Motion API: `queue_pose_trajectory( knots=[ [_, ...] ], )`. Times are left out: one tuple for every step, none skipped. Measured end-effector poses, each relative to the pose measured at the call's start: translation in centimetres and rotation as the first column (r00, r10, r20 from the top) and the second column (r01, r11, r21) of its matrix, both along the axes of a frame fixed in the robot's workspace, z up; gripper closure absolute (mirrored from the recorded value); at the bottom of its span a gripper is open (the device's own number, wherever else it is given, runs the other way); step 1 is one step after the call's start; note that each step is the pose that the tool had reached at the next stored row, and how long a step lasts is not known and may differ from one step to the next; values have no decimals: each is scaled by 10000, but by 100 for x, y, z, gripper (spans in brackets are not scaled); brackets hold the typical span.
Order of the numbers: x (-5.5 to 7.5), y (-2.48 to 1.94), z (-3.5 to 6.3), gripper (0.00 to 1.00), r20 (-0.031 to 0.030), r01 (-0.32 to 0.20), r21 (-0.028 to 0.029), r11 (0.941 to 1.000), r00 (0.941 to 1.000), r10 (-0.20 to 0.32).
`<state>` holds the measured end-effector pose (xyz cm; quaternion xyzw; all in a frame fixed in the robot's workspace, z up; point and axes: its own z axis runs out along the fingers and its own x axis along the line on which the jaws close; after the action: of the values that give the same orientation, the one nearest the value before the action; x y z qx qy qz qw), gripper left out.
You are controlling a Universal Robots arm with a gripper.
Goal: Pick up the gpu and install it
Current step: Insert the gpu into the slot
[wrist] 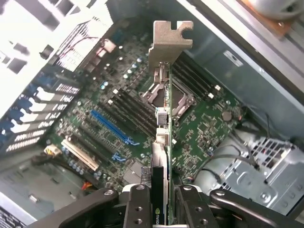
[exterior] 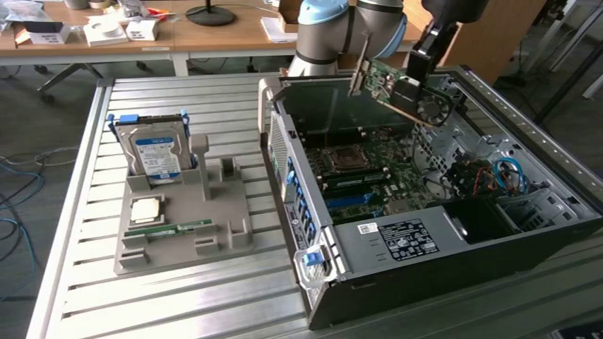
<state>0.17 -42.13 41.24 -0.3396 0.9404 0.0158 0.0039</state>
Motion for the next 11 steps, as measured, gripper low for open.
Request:
queue_pose_trajectory(
  knots=[
    [0,0,0,74,0,-180,-3,9998,9998,180],
    [0,0,-1,74,0,-355,-6,9994,9994,355],
    [0,0,-1,74,0,-533,-10,9986,9986,533],
    [0,0,-1,74,-1,-714,-15,9974,9974,714],
    [0,0,-2,74,-1,-892,-18,9960,9960,892],
    [0,0,-3,74,-1,-1088,-22,9941,9941,1088],
    [0,0,-3,74,-2,-1267,-26,9919,9919,1267],
    [0,0,-3,74,-2,-1445,-29,9895,9895,1445],
    [0,0,-4,74,-3,-1624,-33,9867,9867,1624],
    [0,0,-4,74,-4,-1799,-37,9837,9837,1799],
    [0,0,-5,74,-5,-1976,-40,9803,9803,1976]
  ],
)
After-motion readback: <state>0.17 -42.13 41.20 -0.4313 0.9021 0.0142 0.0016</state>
